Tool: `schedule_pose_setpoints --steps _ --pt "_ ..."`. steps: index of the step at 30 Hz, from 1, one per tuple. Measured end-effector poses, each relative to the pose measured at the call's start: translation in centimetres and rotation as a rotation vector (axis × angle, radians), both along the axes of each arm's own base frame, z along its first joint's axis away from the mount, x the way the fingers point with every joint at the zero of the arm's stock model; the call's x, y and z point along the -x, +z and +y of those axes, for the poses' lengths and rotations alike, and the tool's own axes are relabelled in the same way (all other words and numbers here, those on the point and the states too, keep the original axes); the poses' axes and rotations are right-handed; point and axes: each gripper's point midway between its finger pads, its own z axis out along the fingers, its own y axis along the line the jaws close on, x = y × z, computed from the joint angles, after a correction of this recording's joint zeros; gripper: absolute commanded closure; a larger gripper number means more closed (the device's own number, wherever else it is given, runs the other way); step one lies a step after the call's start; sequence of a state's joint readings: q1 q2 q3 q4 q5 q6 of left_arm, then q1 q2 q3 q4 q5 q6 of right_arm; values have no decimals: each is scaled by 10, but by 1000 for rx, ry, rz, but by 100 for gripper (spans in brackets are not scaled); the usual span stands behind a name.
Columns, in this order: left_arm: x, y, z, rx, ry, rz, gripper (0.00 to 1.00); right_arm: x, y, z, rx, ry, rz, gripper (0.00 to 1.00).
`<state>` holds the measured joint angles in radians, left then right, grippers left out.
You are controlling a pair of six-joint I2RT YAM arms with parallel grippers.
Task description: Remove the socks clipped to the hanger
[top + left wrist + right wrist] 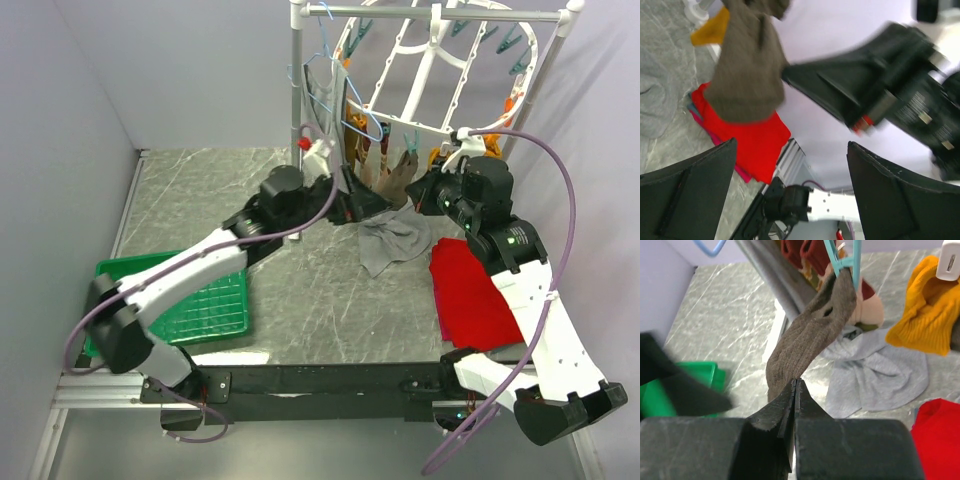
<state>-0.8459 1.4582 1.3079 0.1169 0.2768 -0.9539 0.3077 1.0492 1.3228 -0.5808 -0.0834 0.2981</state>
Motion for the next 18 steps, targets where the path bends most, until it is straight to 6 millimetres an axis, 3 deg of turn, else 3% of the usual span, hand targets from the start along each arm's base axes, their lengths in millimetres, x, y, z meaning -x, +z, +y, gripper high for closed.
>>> schedule_pose_setpoints --steps 4,8,14,17,18 --pt "-21 -23 -24 -13 1 49 12 4 -3 4 -11 22 22 100" --pt "-28 -42 -37 -22 -11 94 18 8 -3 8 -29 41 36 100" --pt "-27 -33 -40 21 -26 90 24 11 9 13 -55 67 22 100" --pt "-27 -30 -41 31 -30 85 39 13 10 15 -69 77 27 100" --pt "-26 -29 -41 34 -32 86 49 13 10 16 -73 80 29 100"
